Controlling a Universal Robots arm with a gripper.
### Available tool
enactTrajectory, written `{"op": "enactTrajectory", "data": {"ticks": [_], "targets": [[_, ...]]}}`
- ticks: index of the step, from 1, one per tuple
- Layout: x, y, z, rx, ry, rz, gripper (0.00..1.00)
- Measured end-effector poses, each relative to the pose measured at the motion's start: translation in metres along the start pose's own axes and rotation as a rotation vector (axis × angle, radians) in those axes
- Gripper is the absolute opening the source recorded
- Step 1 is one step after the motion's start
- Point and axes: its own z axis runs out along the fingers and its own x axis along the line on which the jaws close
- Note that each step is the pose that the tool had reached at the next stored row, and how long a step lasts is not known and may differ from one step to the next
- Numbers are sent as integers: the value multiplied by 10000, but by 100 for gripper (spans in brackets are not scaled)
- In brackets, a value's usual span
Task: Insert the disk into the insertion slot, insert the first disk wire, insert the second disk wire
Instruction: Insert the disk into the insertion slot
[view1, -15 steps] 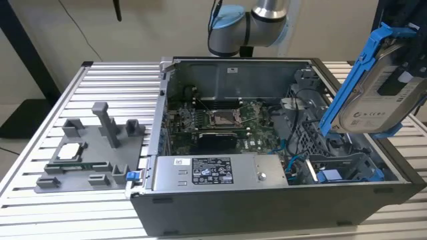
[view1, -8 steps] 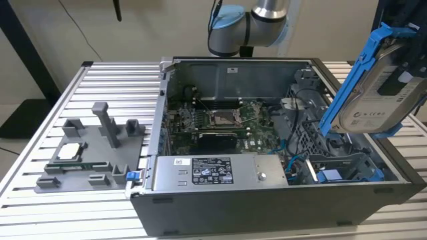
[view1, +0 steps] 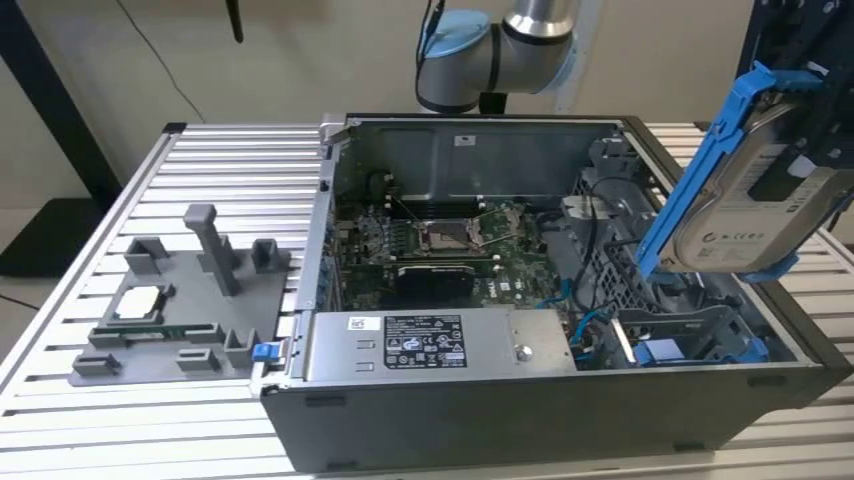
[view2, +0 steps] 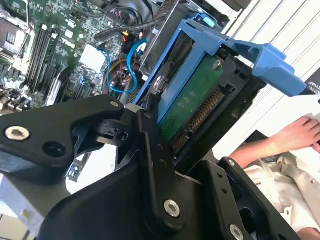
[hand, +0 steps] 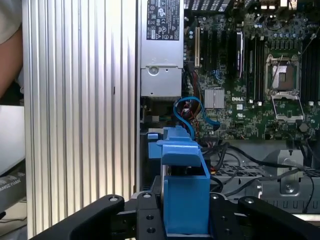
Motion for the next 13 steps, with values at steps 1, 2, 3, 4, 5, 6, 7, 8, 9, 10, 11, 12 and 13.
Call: {"op": "enactTrajectory", "data": {"ticks": [1,2,3,4,5,6,7,8,9,10,11,12,13], "targets": [[0,-8,14,0,-2,0,0],[0,-20,28,0,-2,1,0],[0,-35,43,0,-4,0,0],[-1,-51,58,-1,-3,0,0],[-1,-66,75,0,-2,0,0],[-1,-80,93,0,-4,0,0],[-2,-94,110,0,-6,0,0],[-2,-107,129,-1,-6,1,0],[-2,-118,146,-2,-6,1,0],[-2,-128,164,-3,-8,1,0],[-3,-137,181,-5,-8,1,0],[-3,-146,199,-7,-8,0,0],[-3,-149,216,-7,-6,0,0]]}}
